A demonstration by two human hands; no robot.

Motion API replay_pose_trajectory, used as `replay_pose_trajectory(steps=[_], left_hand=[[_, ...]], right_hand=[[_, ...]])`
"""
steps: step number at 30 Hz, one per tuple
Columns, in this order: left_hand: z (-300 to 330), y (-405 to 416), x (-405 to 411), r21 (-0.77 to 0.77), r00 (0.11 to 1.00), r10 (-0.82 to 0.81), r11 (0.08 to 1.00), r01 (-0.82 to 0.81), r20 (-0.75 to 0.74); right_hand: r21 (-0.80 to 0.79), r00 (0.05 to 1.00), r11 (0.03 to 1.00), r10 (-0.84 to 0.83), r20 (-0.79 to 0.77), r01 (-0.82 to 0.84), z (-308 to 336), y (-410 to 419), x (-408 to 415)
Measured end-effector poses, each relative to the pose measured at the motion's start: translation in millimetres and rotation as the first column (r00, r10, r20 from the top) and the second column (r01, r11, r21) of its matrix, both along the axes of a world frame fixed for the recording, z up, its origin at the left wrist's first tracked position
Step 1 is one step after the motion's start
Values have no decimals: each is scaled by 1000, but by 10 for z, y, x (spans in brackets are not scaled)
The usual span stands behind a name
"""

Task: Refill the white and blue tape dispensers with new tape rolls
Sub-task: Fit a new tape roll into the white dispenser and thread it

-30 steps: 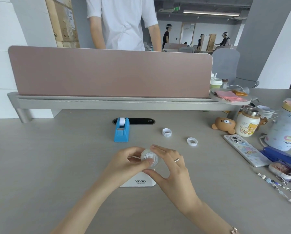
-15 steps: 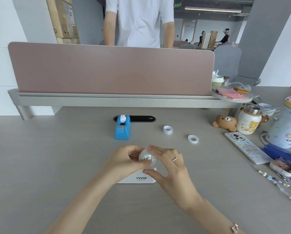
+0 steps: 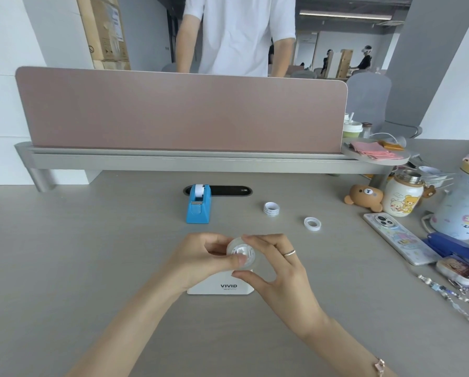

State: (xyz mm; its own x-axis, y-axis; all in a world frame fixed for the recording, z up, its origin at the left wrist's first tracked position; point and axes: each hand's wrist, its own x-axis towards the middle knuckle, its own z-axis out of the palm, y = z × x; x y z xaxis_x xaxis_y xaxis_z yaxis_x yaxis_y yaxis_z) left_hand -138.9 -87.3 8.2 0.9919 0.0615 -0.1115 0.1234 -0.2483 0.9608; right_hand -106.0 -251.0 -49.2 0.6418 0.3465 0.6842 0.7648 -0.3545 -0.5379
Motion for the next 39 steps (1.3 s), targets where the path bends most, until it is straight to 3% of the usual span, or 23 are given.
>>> replay_pose_trajectory(steps=[13,21,39], left_hand=[[-68,27,25,99,993,-75,993,66,91],[-35,43,7,82,989,-149,986,148,7],[-86,9,36,81,994,-70,995,64,80]], right_hand=[[1,996,1000,7,89,-7,-57,-41,51],[-44,974,998,52,222,-43,-67,-55,71],[-91,980,995,46,194,-29,-76,-82,90]])
